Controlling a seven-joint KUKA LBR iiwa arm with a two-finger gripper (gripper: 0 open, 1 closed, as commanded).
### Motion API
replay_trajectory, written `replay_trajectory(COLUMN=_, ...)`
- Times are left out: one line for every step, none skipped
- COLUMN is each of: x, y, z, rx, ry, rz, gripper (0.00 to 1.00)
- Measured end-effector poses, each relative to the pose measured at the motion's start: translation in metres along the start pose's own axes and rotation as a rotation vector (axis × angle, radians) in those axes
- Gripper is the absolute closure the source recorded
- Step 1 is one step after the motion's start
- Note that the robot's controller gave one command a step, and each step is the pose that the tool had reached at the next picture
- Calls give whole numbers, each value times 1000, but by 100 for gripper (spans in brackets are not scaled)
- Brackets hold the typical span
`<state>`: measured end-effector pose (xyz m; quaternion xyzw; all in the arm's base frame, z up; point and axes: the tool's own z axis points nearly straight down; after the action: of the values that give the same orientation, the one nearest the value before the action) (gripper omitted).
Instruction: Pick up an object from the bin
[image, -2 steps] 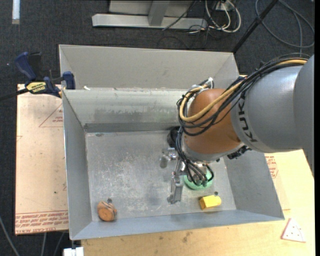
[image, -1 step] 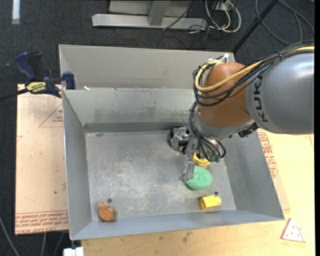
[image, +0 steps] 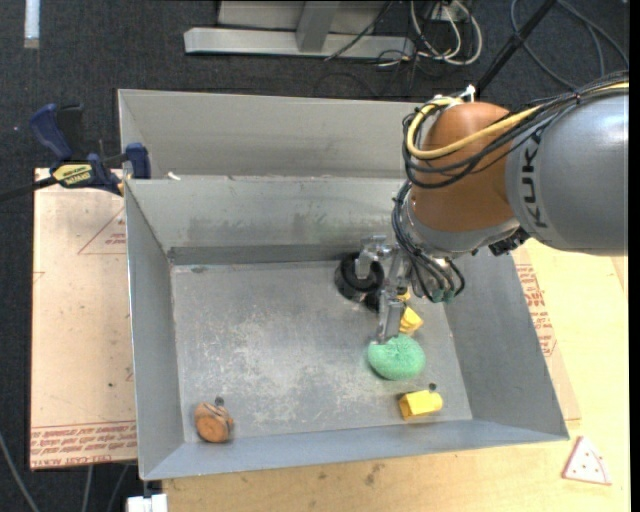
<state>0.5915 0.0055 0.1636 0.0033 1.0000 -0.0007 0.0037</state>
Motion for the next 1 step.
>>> replay_trajectory(x=22, y=-17, z=34, rx=-3, ry=-1, rz=-98, gripper=0)
